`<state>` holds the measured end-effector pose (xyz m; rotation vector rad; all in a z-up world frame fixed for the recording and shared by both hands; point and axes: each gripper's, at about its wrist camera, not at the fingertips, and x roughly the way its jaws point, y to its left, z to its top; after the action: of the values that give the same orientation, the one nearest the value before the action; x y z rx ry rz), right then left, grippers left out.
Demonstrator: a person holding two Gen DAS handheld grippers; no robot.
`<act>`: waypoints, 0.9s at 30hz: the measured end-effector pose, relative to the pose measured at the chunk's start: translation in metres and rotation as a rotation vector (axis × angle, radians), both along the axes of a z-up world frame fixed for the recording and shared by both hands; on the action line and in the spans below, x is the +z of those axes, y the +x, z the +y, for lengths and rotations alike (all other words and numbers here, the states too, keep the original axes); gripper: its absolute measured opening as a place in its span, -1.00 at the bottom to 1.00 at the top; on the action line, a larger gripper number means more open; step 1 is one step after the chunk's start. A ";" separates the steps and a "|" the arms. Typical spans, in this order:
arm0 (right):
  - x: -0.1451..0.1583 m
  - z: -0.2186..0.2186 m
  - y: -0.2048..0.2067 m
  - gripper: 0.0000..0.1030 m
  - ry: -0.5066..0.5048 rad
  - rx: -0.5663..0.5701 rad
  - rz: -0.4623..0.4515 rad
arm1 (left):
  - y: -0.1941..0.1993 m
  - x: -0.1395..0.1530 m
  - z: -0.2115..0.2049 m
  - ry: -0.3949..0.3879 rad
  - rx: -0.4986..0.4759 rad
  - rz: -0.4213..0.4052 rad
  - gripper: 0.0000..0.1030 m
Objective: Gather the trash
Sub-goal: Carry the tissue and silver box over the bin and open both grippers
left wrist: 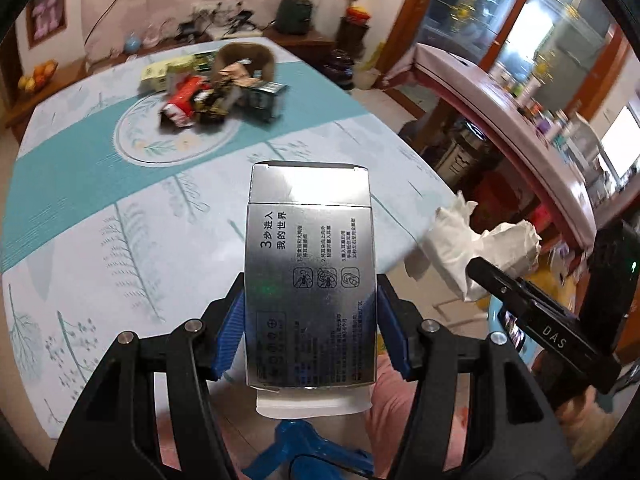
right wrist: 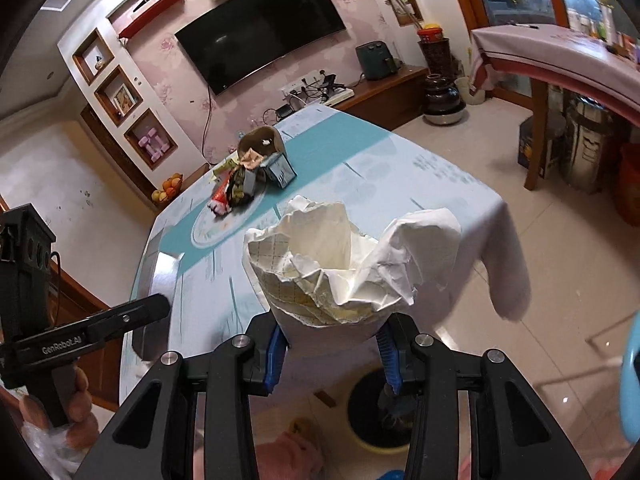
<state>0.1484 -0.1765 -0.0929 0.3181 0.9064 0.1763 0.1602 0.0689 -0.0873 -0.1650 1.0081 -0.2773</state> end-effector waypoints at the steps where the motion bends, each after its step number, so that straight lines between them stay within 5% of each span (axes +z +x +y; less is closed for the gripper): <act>1: -0.002 -0.003 -0.012 -0.24 -0.003 -0.003 0.006 | -0.009 -0.003 -0.009 0.013 -0.019 -0.006 0.10; 7: -0.028 -0.023 -0.068 -0.24 -0.024 -0.020 0.075 | -0.059 -0.035 -0.066 0.122 -0.162 -0.031 0.10; 14: -0.096 -0.042 -0.106 -0.24 -0.072 -0.029 0.205 | -0.084 -0.091 -0.107 0.202 -0.301 0.002 0.10; 27: -0.222 -0.076 -0.112 -0.24 -0.076 -0.057 0.416 | -0.069 -0.224 -0.131 0.309 -0.363 0.186 0.10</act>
<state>0.0359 -0.2529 -0.3149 0.3156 1.3105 0.0208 0.0912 -0.0625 -0.3112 0.2812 1.2511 -0.4374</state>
